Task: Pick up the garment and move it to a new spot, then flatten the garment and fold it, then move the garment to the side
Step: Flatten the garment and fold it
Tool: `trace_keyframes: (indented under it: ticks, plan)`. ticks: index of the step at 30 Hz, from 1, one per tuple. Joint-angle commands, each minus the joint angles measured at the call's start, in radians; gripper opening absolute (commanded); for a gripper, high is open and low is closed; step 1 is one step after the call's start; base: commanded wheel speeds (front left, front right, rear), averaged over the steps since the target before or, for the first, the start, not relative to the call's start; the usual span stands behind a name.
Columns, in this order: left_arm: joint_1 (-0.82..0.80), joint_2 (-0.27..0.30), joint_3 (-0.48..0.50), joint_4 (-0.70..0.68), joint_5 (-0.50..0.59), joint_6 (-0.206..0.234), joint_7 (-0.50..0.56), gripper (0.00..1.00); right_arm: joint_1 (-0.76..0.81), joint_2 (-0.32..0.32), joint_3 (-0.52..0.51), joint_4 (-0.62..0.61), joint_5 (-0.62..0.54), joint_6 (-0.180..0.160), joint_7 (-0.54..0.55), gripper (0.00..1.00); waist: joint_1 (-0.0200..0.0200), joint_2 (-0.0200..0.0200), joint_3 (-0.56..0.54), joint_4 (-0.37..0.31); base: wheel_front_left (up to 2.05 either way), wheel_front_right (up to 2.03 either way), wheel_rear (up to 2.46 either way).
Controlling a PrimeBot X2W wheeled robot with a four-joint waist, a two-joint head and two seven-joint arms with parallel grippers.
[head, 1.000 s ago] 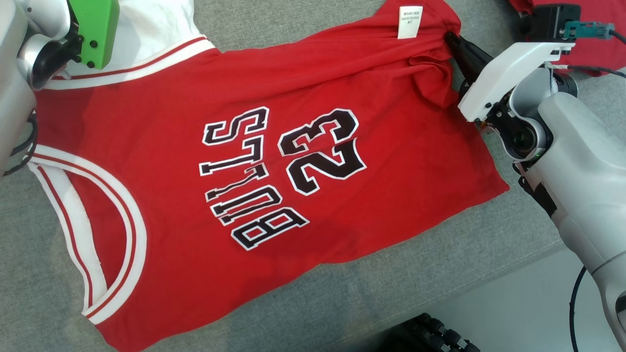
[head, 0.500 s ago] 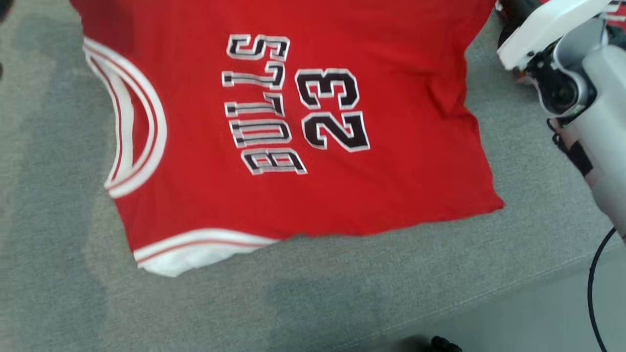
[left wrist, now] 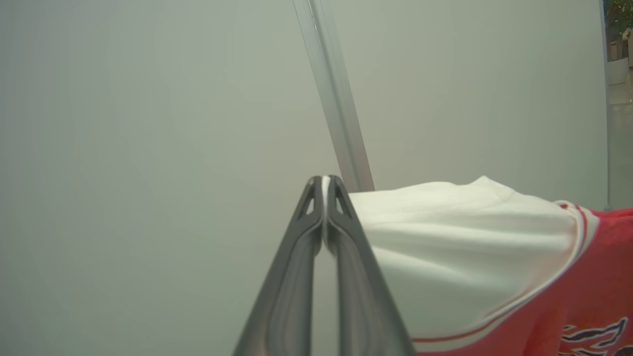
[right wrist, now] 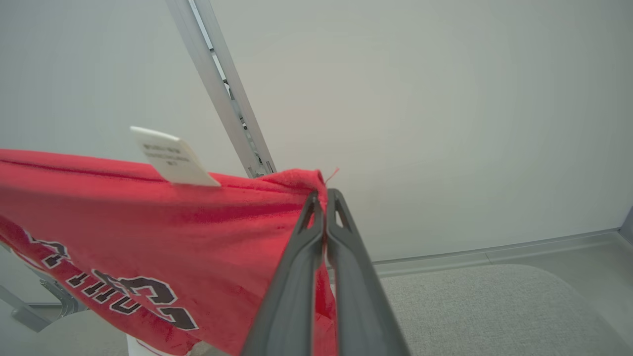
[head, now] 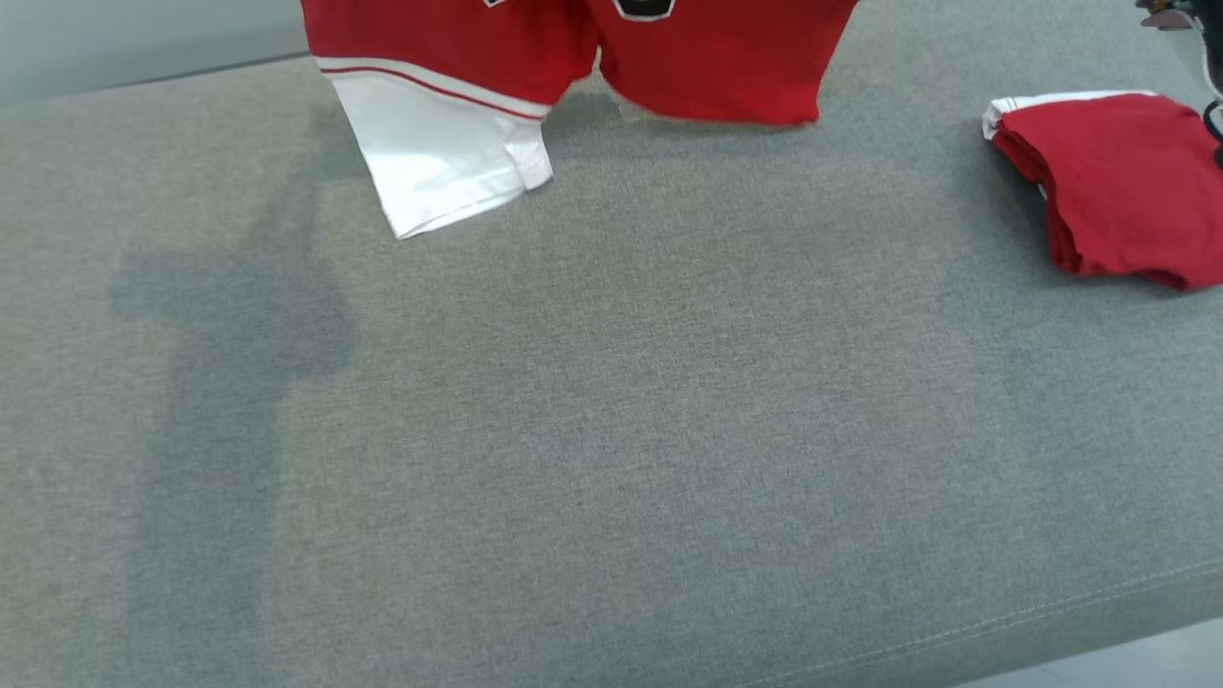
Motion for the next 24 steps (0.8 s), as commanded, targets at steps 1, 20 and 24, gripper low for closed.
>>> trace_keyframes:
  ticks: [1,20,24]
  plan:
    - [0.014,-0.002,-0.002,-0.008,-0.013,0.002,-0.005,0.00,-0.003,-0.027,0.007,-0.016,0.012,-0.002,0.013,0.00,0.0000,0.0000,-0.108,0.062,0.00,0.00,0.00]
    - [0.010,0.006,-0.058,-0.136,-0.133,0.002,0.173,0.00,-0.099,-0.129,-0.002,-0.110,0.063,-0.001,0.156,0.00,0.0000,0.0000,-0.243,0.115,0.00,0.00,0.00]
    - [0.021,-0.019,-0.052,-0.128,-0.181,0.002,0.222,0.00,-0.124,-0.100,0.014,-0.055,0.036,-0.001,0.181,0.00,0.0000,0.0000,-0.205,0.118,0.00,0.00,0.00]
